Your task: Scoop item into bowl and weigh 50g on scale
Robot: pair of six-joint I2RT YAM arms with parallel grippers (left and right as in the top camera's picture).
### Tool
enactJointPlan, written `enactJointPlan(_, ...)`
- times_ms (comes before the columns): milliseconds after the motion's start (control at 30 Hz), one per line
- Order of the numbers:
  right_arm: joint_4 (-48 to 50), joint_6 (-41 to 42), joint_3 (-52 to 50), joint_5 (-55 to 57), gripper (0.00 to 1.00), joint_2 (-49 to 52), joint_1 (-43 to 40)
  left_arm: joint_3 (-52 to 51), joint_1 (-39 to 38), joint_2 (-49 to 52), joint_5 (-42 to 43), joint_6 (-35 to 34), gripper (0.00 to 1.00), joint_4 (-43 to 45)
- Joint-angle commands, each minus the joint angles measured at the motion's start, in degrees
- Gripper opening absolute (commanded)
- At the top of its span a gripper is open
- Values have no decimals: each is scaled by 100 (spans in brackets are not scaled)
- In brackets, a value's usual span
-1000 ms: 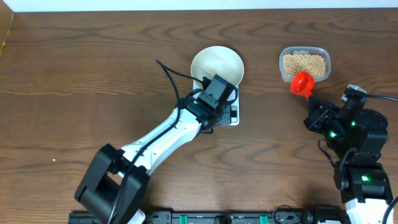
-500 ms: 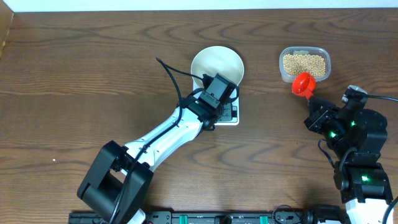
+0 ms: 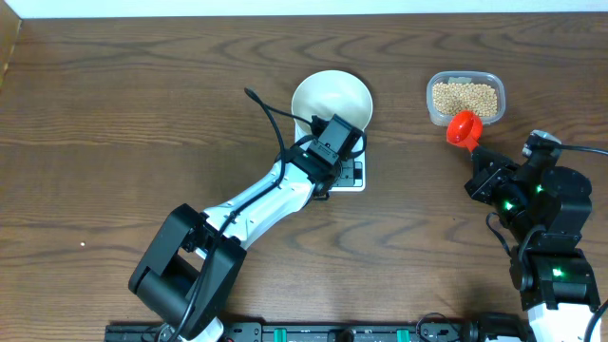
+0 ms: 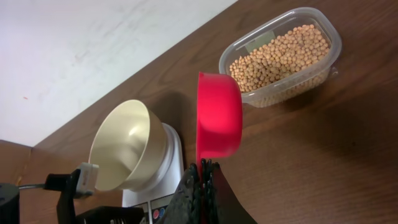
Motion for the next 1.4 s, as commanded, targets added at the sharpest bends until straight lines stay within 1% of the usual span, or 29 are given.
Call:
enactJointPlan(0, 2, -98, -17, 68, 1, -57, -44, -63, -24, 127, -264, -50, 7, 13)
enactJointPlan(333, -59, -164, -17, 74, 1, -57, -44, -63, -24, 365, -256, -52, 7, 103)
enactJointPlan(1367, -103, -162, -17, 155, 1, -57, -44, -66, -87, 450, -219, -52, 7, 164)
